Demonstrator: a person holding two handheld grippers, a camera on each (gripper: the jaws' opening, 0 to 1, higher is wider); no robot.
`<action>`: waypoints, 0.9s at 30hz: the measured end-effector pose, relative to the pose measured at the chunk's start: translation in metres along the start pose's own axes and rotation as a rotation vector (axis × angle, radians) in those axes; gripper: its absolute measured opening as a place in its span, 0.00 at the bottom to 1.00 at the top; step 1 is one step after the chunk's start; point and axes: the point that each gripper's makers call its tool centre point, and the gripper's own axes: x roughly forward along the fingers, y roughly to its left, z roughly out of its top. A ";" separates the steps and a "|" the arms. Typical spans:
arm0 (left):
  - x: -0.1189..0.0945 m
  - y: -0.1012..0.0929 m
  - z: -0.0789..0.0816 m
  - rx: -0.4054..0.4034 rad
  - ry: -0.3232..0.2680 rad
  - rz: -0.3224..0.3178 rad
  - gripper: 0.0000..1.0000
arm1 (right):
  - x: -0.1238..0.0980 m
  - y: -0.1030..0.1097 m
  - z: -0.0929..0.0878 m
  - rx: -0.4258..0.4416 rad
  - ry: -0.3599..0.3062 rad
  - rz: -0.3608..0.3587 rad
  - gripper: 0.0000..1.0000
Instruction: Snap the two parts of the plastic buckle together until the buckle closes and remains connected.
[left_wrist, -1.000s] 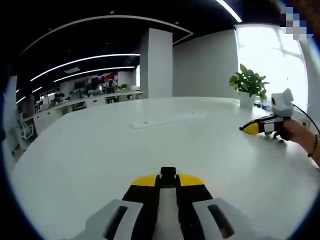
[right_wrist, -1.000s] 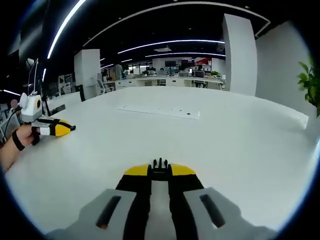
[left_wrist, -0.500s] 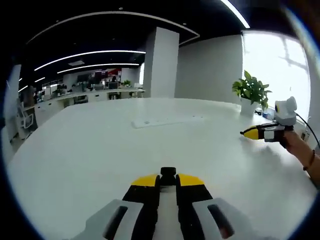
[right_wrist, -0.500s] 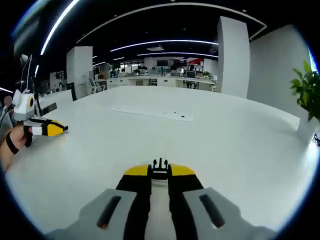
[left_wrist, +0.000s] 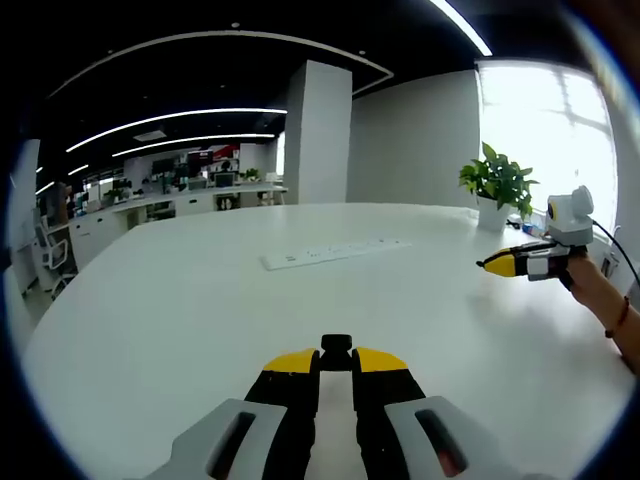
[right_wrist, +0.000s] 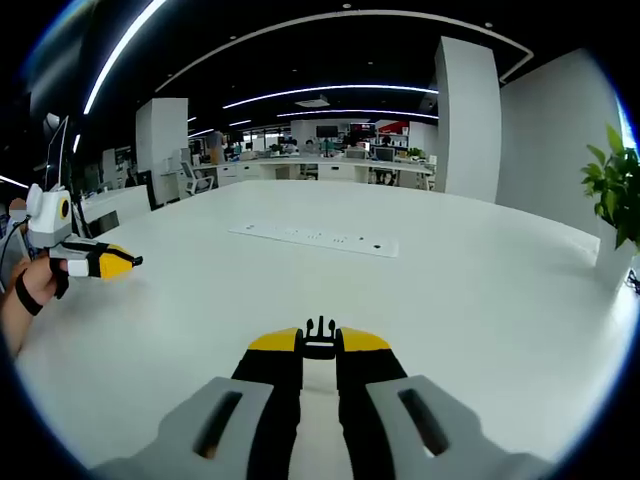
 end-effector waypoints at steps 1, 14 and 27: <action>-0.002 -0.001 0.002 0.006 -0.003 0.004 0.11 | -0.002 0.001 0.005 0.009 -0.012 0.003 0.12; -0.020 -0.010 0.016 0.028 -0.042 0.029 0.11 | -0.013 0.009 0.016 0.057 -0.052 0.019 0.12; -0.021 -0.013 0.014 0.026 -0.033 0.023 0.11 | -0.015 0.010 0.011 0.063 -0.043 0.026 0.12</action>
